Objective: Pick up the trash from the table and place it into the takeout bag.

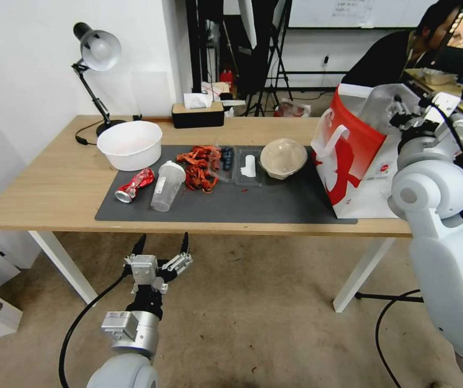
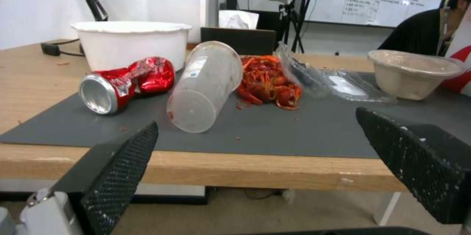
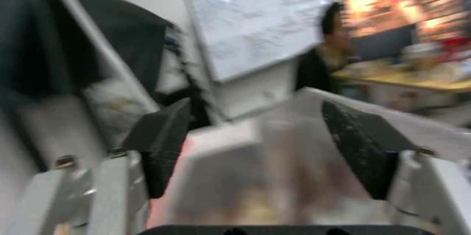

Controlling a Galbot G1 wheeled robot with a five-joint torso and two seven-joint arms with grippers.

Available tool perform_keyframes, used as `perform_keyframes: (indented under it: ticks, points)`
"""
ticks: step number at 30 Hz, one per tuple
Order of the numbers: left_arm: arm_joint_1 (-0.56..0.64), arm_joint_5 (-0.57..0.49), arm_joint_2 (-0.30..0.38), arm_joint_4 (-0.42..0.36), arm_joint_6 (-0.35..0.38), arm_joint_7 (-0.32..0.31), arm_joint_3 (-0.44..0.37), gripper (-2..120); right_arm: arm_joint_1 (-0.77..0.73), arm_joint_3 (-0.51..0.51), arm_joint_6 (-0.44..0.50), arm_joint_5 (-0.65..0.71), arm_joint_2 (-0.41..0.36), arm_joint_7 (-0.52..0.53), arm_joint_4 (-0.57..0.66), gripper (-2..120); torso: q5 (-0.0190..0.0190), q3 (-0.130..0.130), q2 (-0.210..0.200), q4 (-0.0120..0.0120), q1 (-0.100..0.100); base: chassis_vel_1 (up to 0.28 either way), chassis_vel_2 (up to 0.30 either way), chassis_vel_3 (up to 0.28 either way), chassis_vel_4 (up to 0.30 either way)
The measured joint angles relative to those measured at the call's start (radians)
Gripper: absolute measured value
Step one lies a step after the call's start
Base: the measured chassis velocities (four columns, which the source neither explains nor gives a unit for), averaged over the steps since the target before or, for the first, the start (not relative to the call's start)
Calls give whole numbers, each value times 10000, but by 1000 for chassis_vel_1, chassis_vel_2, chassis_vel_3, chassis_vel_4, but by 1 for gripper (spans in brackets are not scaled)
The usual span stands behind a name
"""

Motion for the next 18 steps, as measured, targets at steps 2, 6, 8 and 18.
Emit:
perform_keyframes:
  ticks: [2, 6, 8, 18]
  points:
    - [-7, -1, 0, 1, 0, 0, 0, 100, -145, 17, 309, 183, -12, -355, 193, 80, -1, 0, 1, 0, 0, 0, 0, 0, 0]
    - [-13, -5, 8, 1, 0, 1, -1, 100, -913, 70, 931, 160, -112, -1417, 767, 93, 1, 0, 0, -1, 0, 0, 0, 0, 0]
    - [-13, -11, 17, 1, 0, 1, -4, 100, -1328, 70, 1093, -4, -168, -1774, 1008, 98, 2, 0, 1, -1, 0, 0, 0, 0, 0]
    - [-38, -59, 69, -1, -8, -5, -38, 100, -4932, -226, 2219, -3265, -217, -3880, 2530, 100, 0, -1, 3, -3, -1, 0, 0, 0, 0]
